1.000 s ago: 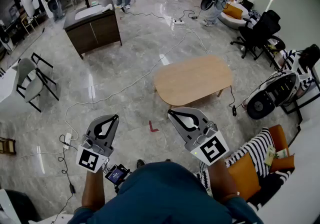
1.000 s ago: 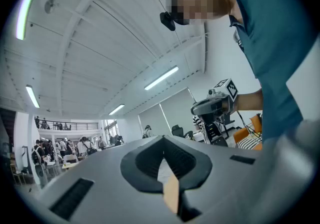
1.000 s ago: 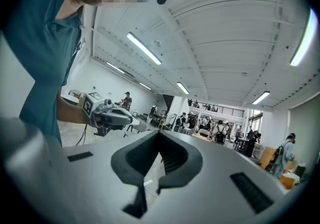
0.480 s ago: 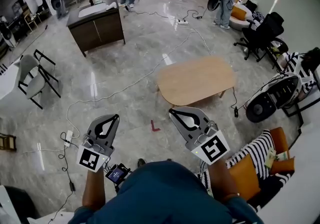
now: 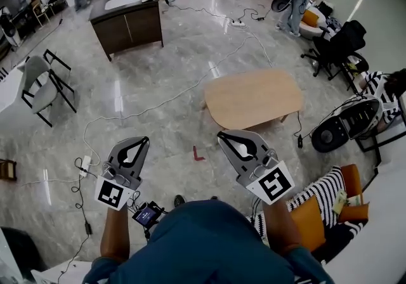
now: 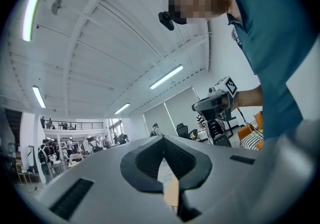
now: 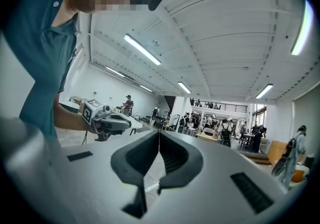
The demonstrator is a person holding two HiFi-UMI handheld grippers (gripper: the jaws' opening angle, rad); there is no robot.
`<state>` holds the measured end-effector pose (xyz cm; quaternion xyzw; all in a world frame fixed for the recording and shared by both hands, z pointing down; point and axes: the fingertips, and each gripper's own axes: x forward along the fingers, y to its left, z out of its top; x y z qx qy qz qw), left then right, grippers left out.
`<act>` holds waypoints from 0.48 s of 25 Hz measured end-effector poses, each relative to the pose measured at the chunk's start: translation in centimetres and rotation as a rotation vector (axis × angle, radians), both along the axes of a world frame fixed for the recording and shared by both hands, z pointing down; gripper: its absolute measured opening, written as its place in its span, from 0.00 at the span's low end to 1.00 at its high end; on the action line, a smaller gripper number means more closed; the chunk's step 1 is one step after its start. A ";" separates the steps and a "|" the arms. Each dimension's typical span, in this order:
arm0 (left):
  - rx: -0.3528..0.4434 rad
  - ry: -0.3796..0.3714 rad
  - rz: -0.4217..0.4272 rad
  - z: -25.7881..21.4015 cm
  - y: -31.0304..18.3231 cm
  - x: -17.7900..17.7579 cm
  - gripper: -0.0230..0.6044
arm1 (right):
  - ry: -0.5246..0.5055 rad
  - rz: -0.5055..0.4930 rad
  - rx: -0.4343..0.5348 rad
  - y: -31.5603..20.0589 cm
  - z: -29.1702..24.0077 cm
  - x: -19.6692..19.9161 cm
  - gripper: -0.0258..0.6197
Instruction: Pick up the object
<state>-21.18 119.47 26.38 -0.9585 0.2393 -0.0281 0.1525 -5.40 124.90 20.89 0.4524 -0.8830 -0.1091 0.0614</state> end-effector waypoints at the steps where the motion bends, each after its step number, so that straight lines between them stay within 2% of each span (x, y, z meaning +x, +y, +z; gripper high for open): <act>1: 0.011 -0.014 -0.002 0.9 -0.6 -1.1 0.04 | 0.005 0.001 -0.005 -0.4 0.6 -0.8 0.06; 3: 0.065 -0.061 -0.001 2.5 -2.2 -3.1 0.04 | 0.014 0.003 -0.014 -1.1 1.5 -2.3 0.06; 6: 0.238 -0.157 0.024 3.2 -5.1 -5.2 0.04 | 0.032 0.002 -0.016 -1.9 1.9 -3.8 0.06; 7: 0.250 -0.169 0.011 3.4 -6.3 -5.9 0.04 | 0.038 -0.002 -0.016 -2.1 1.9 -4.2 0.06; 8: 0.212 -0.150 -0.020 3.6 -7.5 -6.9 0.04 | 0.044 -0.007 -0.016 -2.3 2.0 -4.7 0.06; 10: 0.087 -0.060 -0.095 3.6 -9.6 -8.7 0.04 | 0.047 -0.012 -0.020 -2.9 2.2 -5.1 0.06; 12: 0.059 -0.013 -0.124 3.0 -10.5 -9.5 0.04 | 0.040 -0.014 -0.030 -3.6 2.5 -4.9 0.06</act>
